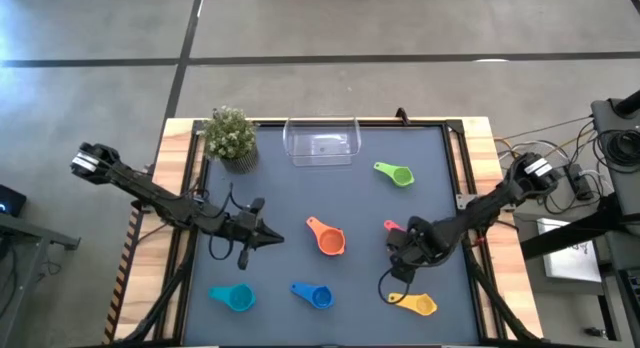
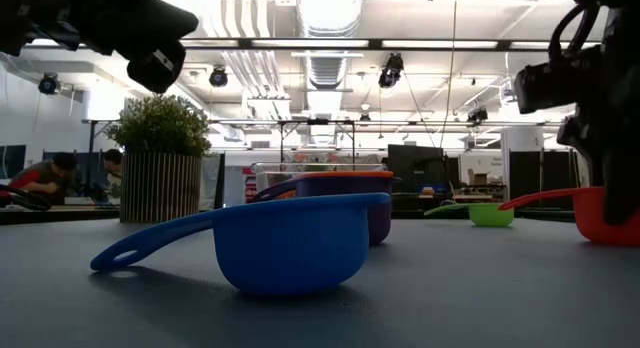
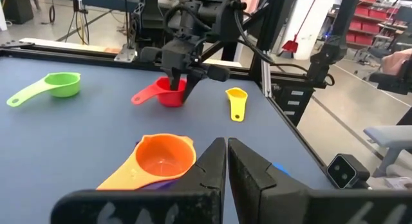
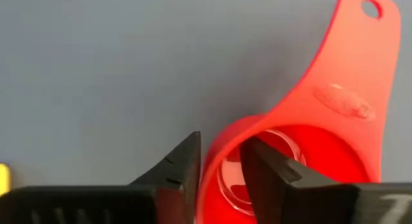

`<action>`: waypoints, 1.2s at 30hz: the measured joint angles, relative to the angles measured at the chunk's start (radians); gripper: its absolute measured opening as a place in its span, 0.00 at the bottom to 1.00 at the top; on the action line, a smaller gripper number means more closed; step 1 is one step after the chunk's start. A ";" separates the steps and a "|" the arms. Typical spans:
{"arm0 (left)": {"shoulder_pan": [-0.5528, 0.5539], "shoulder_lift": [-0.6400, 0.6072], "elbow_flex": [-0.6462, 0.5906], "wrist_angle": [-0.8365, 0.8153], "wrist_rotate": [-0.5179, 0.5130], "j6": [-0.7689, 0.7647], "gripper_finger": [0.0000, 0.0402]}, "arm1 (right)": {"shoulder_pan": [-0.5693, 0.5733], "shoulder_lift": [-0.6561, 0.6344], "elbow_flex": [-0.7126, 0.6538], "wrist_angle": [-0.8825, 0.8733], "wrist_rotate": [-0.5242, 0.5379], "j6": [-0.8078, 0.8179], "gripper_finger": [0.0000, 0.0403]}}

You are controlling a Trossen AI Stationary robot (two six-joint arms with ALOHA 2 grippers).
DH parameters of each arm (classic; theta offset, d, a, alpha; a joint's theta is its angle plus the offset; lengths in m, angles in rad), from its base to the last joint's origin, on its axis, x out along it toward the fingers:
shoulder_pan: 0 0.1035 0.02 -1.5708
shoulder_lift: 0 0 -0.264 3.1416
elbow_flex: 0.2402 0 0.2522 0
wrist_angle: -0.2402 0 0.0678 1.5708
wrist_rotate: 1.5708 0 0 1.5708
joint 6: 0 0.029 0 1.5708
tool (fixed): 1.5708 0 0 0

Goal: Nest measuring cups in basket
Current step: Stack the red measuring cup on top of the orange measuring cup

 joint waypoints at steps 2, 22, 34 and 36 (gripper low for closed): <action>0.000 0.000 0.000 0.000 0.000 0.000 0.00 | 0.000 -0.009 0.004 -0.003 0.000 -0.010 0.19; 0.000 -0.012 0.000 -0.076 -0.100 -0.020 0.00 | -0.007 -0.065 0.274 0.021 0.334 -0.223 0.02; -0.018 -0.109 0.000 -0.168 -0.131 0.008 0.00 | -0.054 0.092 0.405 0.319 0.437 -0.590 0.02; -0.023 -0.118 -0.001 -0.168 -0.131 0.010 0.00 | -0.077 0.134 0.419 0.321 0.411 -0.589 0.02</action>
